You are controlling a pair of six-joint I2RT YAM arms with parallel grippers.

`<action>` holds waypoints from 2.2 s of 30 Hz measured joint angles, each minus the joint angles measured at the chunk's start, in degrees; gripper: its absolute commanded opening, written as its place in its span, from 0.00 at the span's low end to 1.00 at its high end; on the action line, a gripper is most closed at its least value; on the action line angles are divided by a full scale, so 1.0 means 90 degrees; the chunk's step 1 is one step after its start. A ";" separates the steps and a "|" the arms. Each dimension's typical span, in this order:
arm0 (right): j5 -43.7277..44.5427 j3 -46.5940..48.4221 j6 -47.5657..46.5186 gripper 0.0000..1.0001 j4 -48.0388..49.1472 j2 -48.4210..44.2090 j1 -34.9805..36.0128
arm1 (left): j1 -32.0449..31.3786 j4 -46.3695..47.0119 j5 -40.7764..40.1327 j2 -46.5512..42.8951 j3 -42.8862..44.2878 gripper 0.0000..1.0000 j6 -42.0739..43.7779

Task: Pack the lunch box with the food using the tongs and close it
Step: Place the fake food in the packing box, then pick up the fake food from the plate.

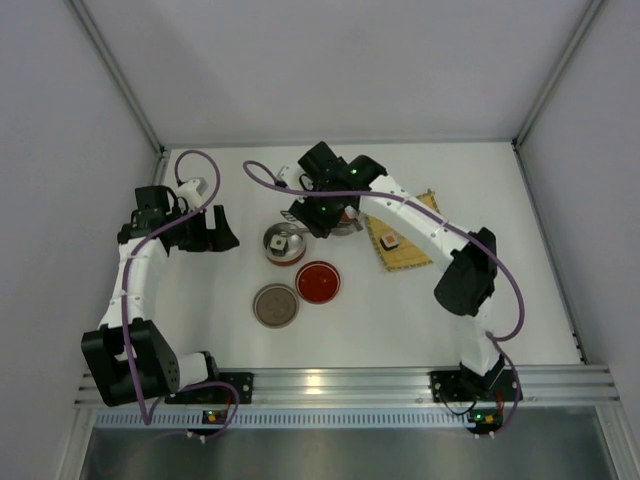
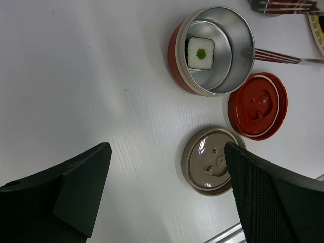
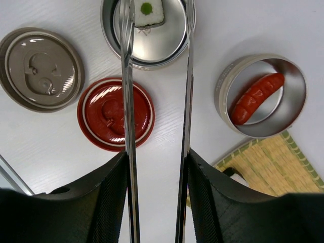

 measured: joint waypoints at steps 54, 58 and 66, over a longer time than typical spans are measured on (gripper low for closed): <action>0.0262 -0.3626 0.0675 0.53 -0.0063 -0.2375 -0.2931 | 0.0000 -0.0199 -0.0172 -0.0325 0.0002 0.98 0.0250; 0.0236 -0.3662 0.0675 0.54 -0.0058 -0.2329 -0.2931 | 0.0002 -0.0199 -0.0175 -0.0325 0.0002 0.98 0.0267; 0.0146 -0.3665 0.0673 0.52 -0.0046 -0.2322 -0.2931 | 0.0002 -0.0199 -0.0175 -0.0325 0.0002 0.98 0.0267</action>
